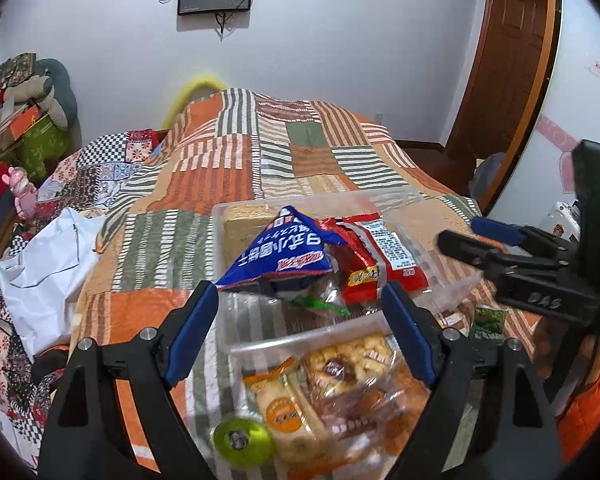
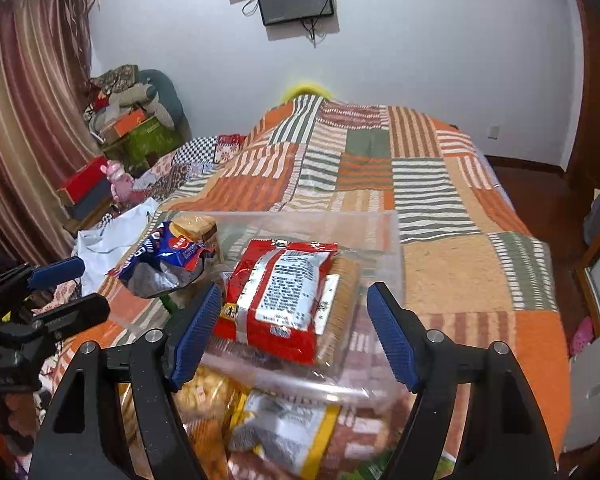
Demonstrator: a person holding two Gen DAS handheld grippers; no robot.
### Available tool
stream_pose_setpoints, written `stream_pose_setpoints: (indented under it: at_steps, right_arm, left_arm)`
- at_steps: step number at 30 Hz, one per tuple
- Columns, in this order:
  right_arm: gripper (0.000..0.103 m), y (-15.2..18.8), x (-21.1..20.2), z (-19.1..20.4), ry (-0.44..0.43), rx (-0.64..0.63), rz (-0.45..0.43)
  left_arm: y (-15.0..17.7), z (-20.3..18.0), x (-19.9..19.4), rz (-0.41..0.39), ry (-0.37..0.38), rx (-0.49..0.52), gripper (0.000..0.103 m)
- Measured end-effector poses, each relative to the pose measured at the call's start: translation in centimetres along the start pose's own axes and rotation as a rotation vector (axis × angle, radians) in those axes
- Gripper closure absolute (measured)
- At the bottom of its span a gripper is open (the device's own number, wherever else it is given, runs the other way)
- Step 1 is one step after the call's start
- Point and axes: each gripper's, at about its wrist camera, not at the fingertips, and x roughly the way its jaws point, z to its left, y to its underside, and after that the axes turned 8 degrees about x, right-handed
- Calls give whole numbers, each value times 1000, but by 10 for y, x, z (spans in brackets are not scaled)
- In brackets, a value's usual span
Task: Organize snacks
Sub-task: 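Open left tool to drop the blue bag into the box while right tool releases the red bag, then grasp the green jelly cup with left tool while right tool grasps the green pea bag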
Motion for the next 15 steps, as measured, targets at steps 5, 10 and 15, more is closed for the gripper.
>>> stream_pose_setpoints:
  at_steps: [5,10,15]
  right_arm:
    - [25,8,-22,-5,30,-15,-43]
    - [24,20,-33,-12,50,-13,-49]
    - [23,35,-34,-20,75,-2,-25]
  left_arm:
    - [13,7,-10,15,-35,1,17]
    - [33,14,-13,53,-57,-11,17]
    - [58,22,-12,101,-63,-28,17]
